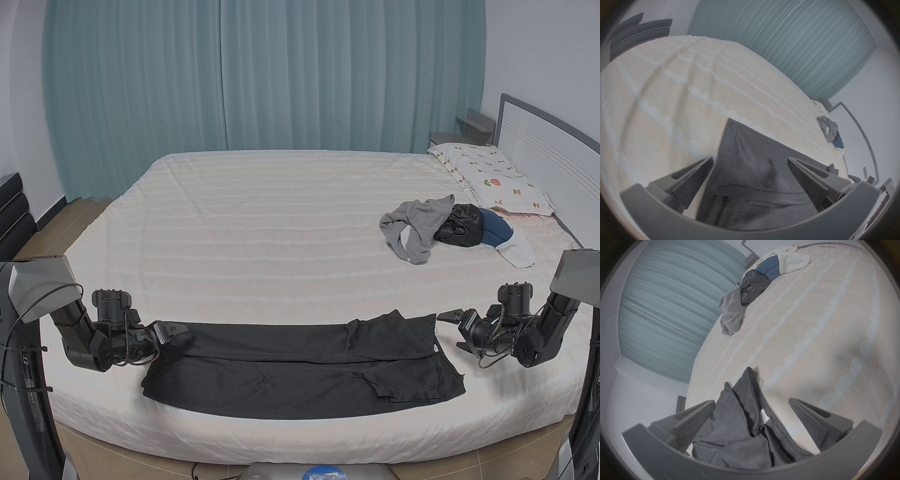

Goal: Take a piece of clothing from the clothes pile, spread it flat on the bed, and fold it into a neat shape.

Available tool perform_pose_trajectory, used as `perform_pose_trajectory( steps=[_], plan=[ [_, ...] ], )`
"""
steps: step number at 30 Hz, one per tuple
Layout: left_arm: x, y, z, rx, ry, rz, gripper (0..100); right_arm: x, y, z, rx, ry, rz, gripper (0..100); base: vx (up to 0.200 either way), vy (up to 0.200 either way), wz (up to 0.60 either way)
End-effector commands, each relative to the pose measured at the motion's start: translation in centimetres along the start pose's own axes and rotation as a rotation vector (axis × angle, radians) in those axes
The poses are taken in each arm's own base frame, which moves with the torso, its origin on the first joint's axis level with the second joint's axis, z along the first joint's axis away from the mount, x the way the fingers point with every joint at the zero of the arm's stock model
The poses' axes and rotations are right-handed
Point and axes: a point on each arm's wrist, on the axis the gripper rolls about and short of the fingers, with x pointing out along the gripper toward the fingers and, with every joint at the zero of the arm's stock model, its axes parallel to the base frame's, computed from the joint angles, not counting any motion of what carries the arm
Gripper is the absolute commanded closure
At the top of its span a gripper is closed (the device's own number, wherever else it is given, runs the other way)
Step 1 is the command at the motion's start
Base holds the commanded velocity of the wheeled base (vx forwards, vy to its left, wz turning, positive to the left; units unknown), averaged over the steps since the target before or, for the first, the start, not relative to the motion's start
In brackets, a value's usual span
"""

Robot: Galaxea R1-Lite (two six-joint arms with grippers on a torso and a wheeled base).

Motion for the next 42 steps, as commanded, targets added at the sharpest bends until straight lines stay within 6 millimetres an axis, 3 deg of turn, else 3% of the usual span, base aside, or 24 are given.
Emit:
perform_pose_trajectory(
  steps=[1,18,19,42],
  plan=[
    [-0.1,0.1,-0.2,0.002,0.001,0.018,0,0.0,0.0,-0.1,-0.001,0.002,-0.001,0,0.000,0.000,0.00],
    [-0.5,0.7,-1.6,0.146,0.035,0.069,0,0.0,0.0,-0.1,-0.001,0.004,0.000,0,0.000,0.000,0.00],
    [-0.6,0.7,-1.6,0.148,0.039,0.069,100,0.0,0.0,-0.1,-0.001,0.002,-0.001,0,0.000,0.000,0.00],
    [-0.9,0.6,-0.9,0.139,0.013,0.064,100,0.0,0.0,0.0,0.002,-0.001,0.001,0,0.000,0.000,0.00]
  ],
)
